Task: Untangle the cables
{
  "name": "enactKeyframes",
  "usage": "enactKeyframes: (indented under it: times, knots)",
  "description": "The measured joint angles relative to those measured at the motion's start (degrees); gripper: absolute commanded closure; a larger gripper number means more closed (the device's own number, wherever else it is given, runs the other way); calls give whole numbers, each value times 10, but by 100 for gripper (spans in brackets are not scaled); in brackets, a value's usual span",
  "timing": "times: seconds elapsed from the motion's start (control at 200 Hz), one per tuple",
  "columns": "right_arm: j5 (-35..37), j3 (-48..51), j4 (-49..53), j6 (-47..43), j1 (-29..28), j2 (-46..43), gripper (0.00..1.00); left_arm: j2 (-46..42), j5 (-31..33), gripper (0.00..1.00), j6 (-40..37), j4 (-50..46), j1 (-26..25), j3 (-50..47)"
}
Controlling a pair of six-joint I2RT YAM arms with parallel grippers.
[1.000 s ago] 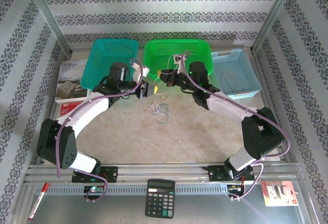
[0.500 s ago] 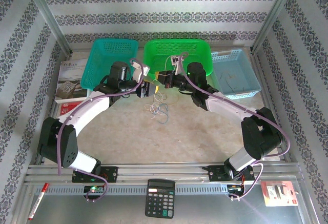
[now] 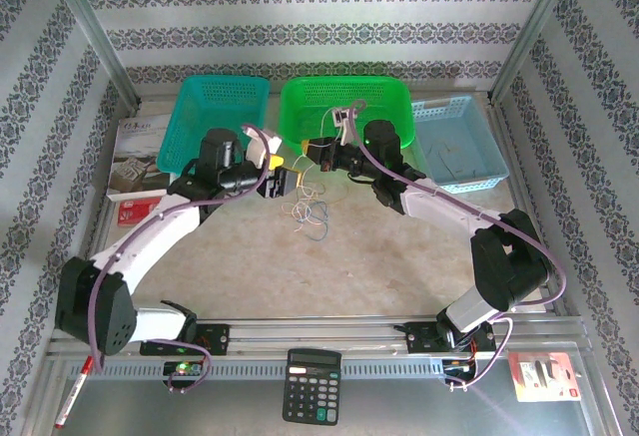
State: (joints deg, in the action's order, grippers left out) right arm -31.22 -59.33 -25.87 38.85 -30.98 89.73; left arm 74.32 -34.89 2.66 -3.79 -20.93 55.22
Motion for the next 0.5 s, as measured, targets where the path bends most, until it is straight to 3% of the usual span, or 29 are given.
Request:
enactKeyframes:
  times: [0.5]
  knots:
    - [-19, -17, 10, -1, -4, 0, 100, 45, -27, 20, -36, 23, 0, 12]
